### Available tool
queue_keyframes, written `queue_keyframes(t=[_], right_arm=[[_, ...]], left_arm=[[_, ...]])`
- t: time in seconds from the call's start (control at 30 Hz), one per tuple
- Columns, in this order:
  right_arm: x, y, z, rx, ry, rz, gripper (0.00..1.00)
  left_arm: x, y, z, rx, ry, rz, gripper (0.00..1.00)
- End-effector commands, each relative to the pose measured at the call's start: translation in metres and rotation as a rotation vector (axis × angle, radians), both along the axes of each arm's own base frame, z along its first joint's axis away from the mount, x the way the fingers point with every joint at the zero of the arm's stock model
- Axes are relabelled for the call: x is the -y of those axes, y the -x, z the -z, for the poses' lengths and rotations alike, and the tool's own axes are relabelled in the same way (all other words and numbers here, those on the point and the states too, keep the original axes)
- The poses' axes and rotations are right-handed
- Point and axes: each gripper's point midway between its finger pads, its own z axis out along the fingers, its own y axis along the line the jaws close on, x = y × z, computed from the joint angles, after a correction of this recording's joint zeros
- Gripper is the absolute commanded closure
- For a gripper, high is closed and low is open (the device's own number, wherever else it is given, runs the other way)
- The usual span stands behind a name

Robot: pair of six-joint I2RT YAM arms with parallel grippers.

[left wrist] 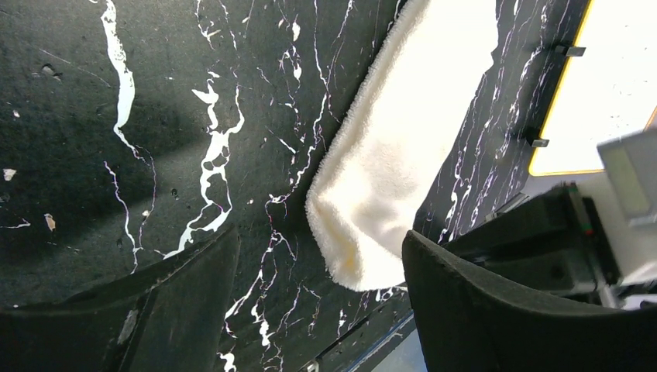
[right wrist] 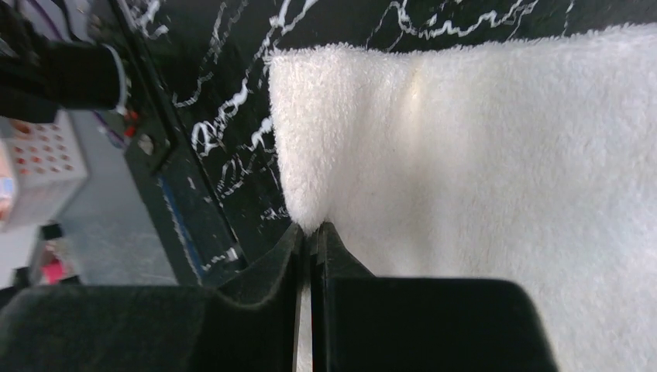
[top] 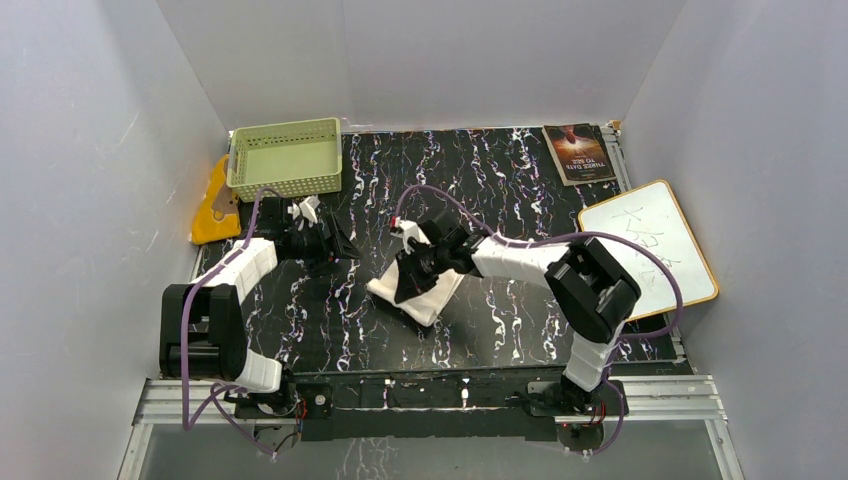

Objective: Roll the towels
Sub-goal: Roll the towel at the center of the board.

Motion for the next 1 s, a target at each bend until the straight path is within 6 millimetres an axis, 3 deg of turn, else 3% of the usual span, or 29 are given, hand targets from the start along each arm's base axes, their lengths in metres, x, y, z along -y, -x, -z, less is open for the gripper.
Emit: queue_keyframes(t=[0.0,0.33,0.53,0.67,0.8,0.9,0.97], right_arm=[[-0.024,-0.007,-0.033,-0.161,-0.165,-0.038,1.0],[-0.01,-0.021,-0.005,-0.325,-0.167,0.003,1.0],[-0.006,-0.022,-0.005,-0.311,-0.153,0.0,1.0],[0.003,-0.025,-0.024,-0.15,-0.104,-0.021,0.7],[0.015,-0.028,-0.069,0.008,-0.15,-0.004,0.46],[0.031,-0.043,-0.085,0.045,-0.219,0.076,0.45],[0.05,-0.066,-0.08,0.023,-0.252,0.206,0.54]], left_arm=[[0.004,-0.005,-0.024,0.056,0.037,0.014,0.25],[0.02,-0.006,-0.035,0.093,0.155,0.051,0.28],[0.021,-0.015,-0.033,0.125,0.14,0.075,0.29],[0.014,-0.035,-0.035,0.161,0.07,0.073,0.29],[0.017,-0.057,-0.044,0.198,0.084,0.095,0.29],[0.031,-0.071,-0.051,0.228,0.129,0.159,0.31],[0.048,-0.073,-0.05,0.243,0.127,0.245,0.38]])
